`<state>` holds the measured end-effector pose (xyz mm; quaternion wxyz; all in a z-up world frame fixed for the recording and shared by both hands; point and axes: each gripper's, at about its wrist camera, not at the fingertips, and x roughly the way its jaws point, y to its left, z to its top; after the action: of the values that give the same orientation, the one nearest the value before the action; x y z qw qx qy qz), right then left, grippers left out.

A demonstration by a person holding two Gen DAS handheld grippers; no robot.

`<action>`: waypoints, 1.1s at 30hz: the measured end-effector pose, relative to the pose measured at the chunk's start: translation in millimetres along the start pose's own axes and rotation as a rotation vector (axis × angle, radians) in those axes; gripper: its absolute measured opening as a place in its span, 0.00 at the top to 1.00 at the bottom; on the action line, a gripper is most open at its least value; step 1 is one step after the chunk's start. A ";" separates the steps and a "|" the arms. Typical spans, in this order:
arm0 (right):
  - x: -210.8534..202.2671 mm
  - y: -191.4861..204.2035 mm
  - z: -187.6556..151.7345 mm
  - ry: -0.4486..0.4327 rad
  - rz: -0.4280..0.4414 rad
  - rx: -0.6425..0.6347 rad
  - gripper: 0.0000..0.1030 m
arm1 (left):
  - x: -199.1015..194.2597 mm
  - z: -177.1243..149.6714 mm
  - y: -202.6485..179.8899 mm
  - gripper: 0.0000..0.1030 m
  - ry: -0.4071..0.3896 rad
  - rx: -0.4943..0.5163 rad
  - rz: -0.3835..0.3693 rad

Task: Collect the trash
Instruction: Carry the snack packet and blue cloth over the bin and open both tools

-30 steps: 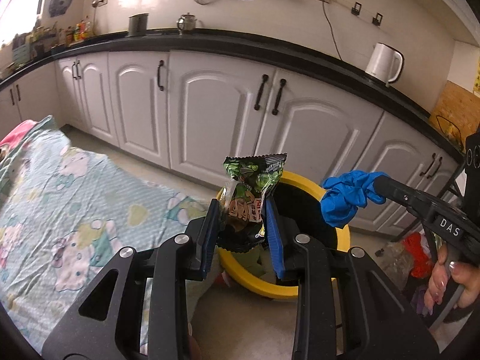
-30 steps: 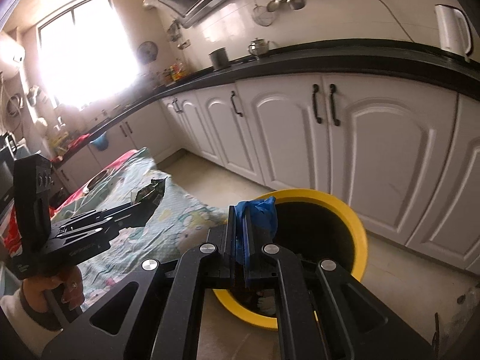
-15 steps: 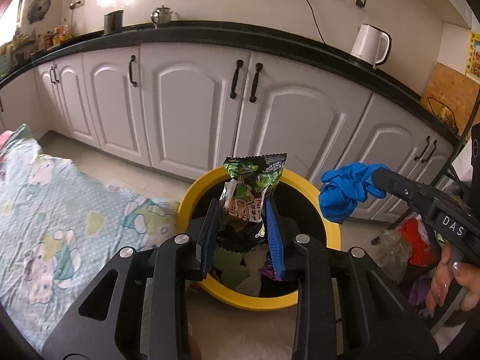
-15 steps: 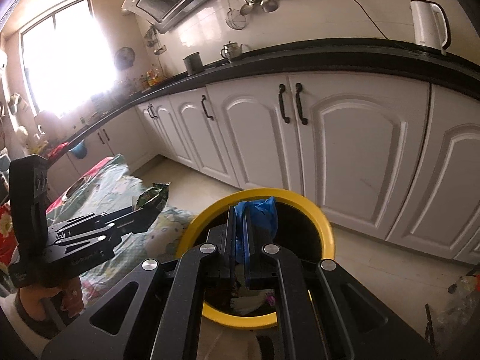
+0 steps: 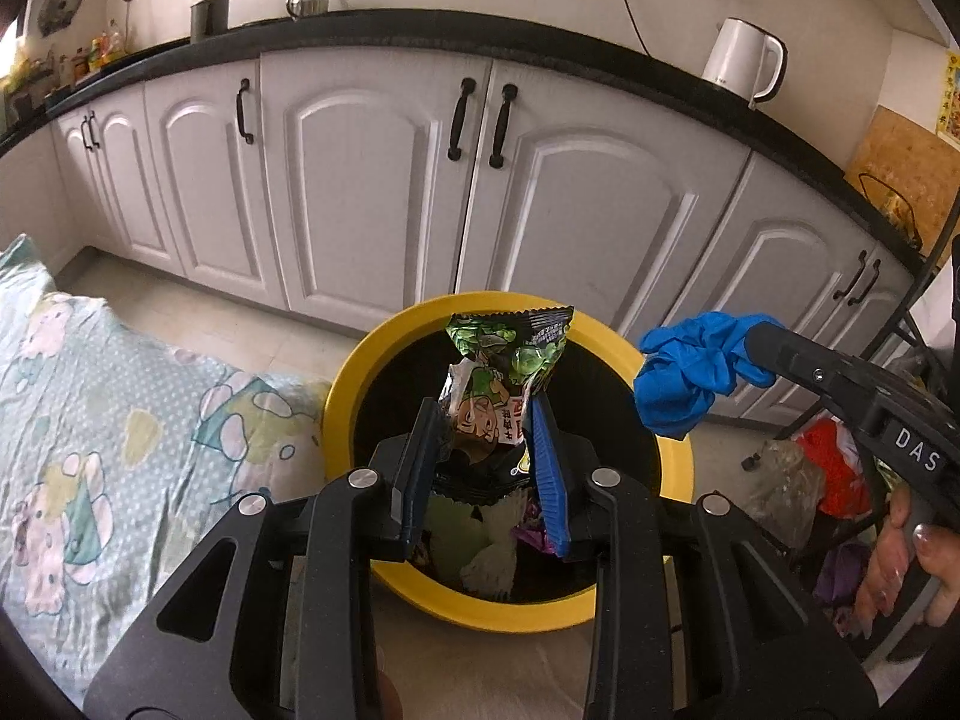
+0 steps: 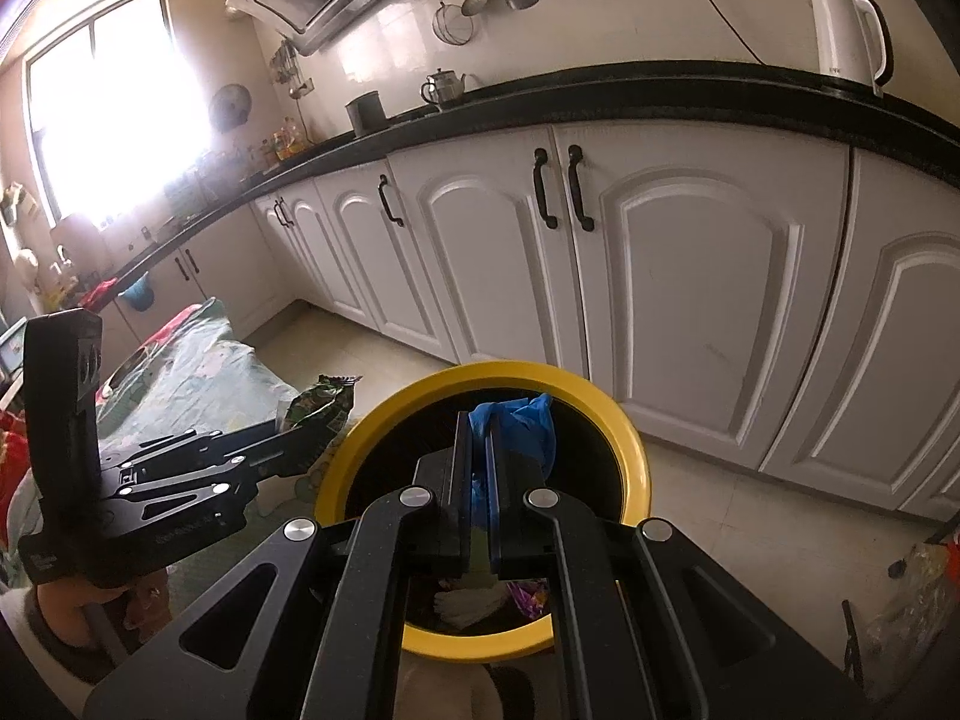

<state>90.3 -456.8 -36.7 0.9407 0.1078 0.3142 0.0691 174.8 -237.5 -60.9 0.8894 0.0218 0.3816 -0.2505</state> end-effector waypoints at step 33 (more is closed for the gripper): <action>14.9 0.9 7.8 0.017 -0.006 0.016 0.51 | 10.2 12.4 29.1 0.32 0.041 -0.047 0.062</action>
<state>106.8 -454.2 -39.0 0.9373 0.1139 0.3232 0.0644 202.4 -219.3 -63.6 0.8890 0.0178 0.4047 -0.2134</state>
